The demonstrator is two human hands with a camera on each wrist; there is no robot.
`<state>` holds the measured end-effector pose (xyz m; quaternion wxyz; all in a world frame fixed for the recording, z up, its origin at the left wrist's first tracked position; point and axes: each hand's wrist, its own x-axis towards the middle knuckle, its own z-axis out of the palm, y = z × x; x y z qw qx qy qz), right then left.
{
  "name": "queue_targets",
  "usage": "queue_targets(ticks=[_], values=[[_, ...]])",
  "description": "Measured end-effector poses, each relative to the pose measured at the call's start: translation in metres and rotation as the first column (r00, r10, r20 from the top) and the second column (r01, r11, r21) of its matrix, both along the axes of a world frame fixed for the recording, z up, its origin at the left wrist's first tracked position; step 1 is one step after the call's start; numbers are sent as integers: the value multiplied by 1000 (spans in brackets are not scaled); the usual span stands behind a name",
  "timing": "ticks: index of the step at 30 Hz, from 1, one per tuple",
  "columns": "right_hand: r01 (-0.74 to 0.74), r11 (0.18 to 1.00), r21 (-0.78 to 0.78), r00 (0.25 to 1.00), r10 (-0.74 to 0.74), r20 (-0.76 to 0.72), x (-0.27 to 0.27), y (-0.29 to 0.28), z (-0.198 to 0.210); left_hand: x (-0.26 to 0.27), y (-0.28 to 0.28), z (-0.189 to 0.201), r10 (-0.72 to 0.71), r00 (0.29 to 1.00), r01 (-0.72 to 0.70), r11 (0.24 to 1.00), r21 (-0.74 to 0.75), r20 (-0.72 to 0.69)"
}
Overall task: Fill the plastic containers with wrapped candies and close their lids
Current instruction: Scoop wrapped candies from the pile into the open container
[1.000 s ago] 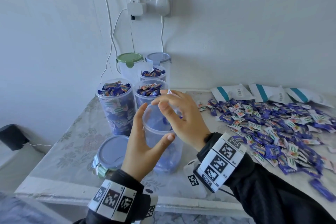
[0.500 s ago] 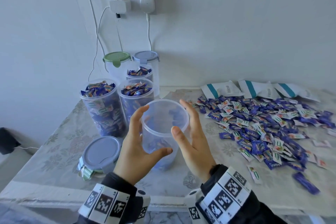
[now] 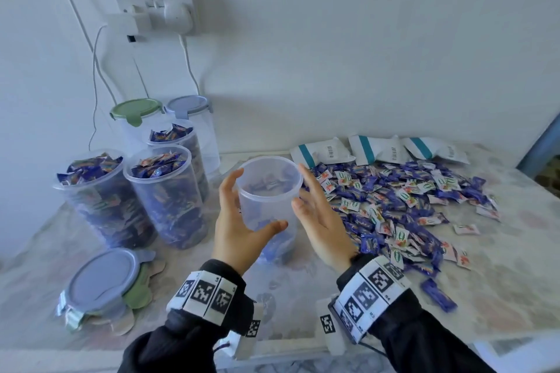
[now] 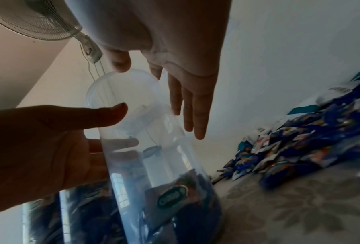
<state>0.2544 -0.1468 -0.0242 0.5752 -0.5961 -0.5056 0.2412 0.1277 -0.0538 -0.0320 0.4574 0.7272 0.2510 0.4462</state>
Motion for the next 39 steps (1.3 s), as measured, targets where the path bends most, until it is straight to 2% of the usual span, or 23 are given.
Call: queue_targets(ticks=[3, 5, 7, 8, 9, 11, 13, 15, 16, 17, 18, 19, 20, 21, 23, 26, 28, 30, 33, 35, 39], values=[[-12, 999, -39, 1000, 12, 11, 17, -8, -4, 10, -4, 2, 61, 997, -61, 998, 18, -42], [-1, 998, -60, 1000, 1, 4, 27, -21, -7, 17, -15, 3, 226, 969, -213, 969, 124, -103], [26, 995, -98, 999, -23, 35, 40, -38, -9, 23, -33, 5, 467, 880, -416, 849, 326, -93], [46, 990, -135, 997, -37, 62, 49, -47, -10, 28, -45, 6, 535, 844, -480, 779, 404, -28], [68, 981, -179, 993, -50, 103, 61, -56, -12, 33, -58, 7, 540, 841, -498, 740, 453, 43], [121, 959, -258, 969, -57, 242, 89, -74, -19, 48, -81, 6, 409, 910, -384, 768, 513, 70], [175, 931, -320, 921, -39, 388, 119, -87, -24, 66, -92, 2, 219, 972, -142, 845, 516, -90], [212, 907, -365, 879, -13, 477, 148, -97, -25, 86, -97, -2, 89, 942, 62, 902, 428, -324], [220, 887, -405, 860, 20, 511, 161, -100, -25, 97, -95, -4, 51, 888, 135, 921, 364, -457], [226, 850, -475, 835, 82, 544, 174, -101, -26, 108, -93, -6, 20, 800, 190, 940, 285, -600], [237, 786, -571, 808, 168, 565, 185, -102, -25, 118, -89, -8, -11, 672, 231, 953, 196, -741], [252, 697, -671, 787, 256, 561, 194, -103, -25, 129, -85, -10, -48, 515, 263, 959, 104, -856], [260, 605, -752, 776, 333, 536, 201, -102, -24, 138, -80, -11, -83, 365, 289, 957, 28, -927], [264, 527, -808, 769, 391, 506, 207, -101, -25, 146, -76, -12, -111, 247, 313, 949, -29, -963], [261, 448, -855, 752, 461, 471, 214, -97, -26, 161, -70, -17, -143, 107, 347, 933, -98, -984], [254, 419, -872, 721, 519, 460, 215, -92, -25, 176, -69, -26, -99, 6, 372, 924, -89, -995], [241, 416, -877, 690, 562, 456, 213, -91, -24, 179, -74, -32, -49, -37, 385, 921, -59, -998], [235, 429, -872, 648, 600, 469, 211, -94, -25, 179, -80, -36, -15, -48, 406, 913, -33, -999], [252, 472, -845, 550, 649, 526, 207, -99, -29, 177, -88, -38, 22, -21, 431, 902, 11, -1000], [266, 530, -805, 492, 644, 586, 204, -100, -30, 177, -91, -38, 44, -1, 432, 901, 39, -999], [254, 601, -758, 452, 619, 642, 206, -95, -29, 179, -96, -39, 107, 65, 419, 900, 124, -992]])
